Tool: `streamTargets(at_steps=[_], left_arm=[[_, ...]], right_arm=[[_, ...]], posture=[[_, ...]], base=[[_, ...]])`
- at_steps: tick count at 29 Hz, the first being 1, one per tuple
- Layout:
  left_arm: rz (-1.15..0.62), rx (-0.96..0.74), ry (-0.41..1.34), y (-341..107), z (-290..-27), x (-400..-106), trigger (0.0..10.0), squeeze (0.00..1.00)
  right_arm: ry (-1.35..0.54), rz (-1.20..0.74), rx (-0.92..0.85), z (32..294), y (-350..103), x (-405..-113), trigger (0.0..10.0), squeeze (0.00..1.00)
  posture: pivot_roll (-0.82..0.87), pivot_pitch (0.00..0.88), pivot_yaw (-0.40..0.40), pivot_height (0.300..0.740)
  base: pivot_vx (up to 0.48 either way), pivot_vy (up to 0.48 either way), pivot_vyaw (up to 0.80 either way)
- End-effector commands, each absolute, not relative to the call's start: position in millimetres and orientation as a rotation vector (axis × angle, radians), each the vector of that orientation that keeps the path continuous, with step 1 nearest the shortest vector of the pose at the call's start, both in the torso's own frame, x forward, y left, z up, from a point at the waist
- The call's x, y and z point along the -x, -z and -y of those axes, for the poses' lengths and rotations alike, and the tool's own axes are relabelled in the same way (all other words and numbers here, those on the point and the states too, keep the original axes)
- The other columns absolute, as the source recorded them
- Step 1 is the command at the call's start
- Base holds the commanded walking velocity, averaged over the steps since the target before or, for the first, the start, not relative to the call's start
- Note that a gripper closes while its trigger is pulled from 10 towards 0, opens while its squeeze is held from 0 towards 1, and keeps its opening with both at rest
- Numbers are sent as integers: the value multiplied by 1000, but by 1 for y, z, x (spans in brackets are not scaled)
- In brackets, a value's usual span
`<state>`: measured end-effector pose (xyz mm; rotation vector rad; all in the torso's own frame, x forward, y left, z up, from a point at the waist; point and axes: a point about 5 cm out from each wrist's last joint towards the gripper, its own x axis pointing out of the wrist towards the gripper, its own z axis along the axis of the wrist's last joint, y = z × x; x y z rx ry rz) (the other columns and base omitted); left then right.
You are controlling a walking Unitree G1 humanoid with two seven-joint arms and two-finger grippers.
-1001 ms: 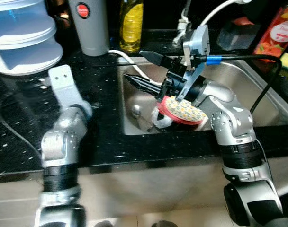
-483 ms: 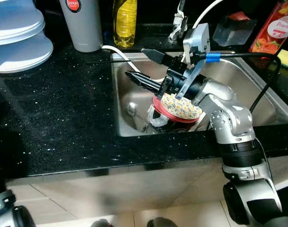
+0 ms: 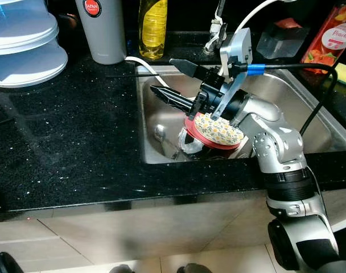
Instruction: Kitchen organization
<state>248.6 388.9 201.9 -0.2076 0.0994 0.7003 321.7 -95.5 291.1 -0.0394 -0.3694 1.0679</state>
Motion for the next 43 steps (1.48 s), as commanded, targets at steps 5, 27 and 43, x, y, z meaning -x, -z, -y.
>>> streamTargets(at_steps=[5,27,43], left_arm=[[-262,229,-364,-171,-336,-269,10000,0],[12,-45,-365,-241,-288,-333,10000,0],[-12,71,-710,-249,-378,-321,10000,0]], right_arm=[[-1060,366,34,99,-291,-321,10000,0],[-1014,373,18,95,-297,-329,10000,0],[-972,257,-18,64,-297,-356,10000,0]], posture=[[114,40,-52,740],[105,56,-42,740],[103,185,-43,740]], base=[[0,0,0],[0,0,0],[0,0,0]])
